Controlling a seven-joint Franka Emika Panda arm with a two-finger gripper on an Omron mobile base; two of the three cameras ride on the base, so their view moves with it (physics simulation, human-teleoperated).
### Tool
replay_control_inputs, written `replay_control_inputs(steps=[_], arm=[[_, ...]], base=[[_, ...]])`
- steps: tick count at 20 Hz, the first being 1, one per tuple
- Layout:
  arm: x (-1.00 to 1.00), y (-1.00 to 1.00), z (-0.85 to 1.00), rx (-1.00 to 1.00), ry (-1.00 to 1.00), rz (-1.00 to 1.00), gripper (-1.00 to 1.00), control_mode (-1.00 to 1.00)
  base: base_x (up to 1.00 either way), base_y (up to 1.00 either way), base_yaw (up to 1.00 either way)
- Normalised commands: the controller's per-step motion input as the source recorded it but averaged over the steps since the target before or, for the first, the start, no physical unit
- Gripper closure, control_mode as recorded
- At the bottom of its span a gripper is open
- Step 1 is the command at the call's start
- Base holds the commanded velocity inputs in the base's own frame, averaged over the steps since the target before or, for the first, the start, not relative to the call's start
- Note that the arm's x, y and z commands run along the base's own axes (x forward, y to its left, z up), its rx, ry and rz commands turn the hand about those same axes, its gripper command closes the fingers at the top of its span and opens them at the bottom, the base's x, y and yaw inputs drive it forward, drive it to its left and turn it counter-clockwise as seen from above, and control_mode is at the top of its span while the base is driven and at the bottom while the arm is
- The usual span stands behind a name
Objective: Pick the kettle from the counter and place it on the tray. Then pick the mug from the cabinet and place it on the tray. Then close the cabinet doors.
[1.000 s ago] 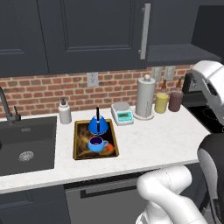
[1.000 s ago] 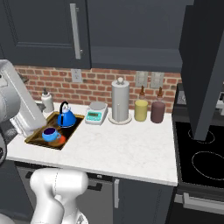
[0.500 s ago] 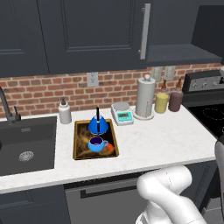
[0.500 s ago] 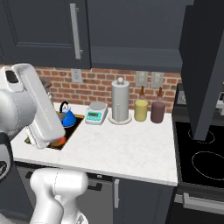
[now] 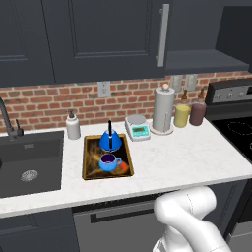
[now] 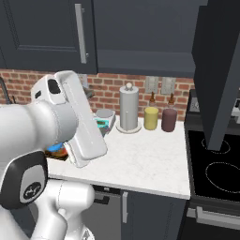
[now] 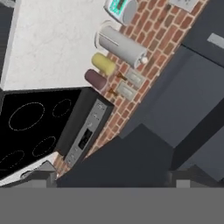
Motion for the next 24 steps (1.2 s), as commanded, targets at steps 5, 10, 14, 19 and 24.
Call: replay_control_inputs(steps=[5,10,14,19,24], arm=[[0.00,-0.74,-0.06,0.00,0.00,-0.59,-1.00,-1.00],[-0.06,-0.72,0.00,0.00,0.00,-0.54,-1.00,-1.00],[-0.33,-0.80,0.00,0.00,-0.06,-0.30,-1.00,-1.00],[-0.48,-0.68,-0.10,-0.08,-0.22,-0.16,-1.00,-1.00],[-0.47,-0.44,0.00,-0.14,-0.17,-0.09,-1.00,-1.00]], base=[[0.00,0.00,0.00],[0.00,0.00,0.00],[0.00,0.00,0.00],[0.00,0.00,0.00],[0.00,0.00,0.00]])
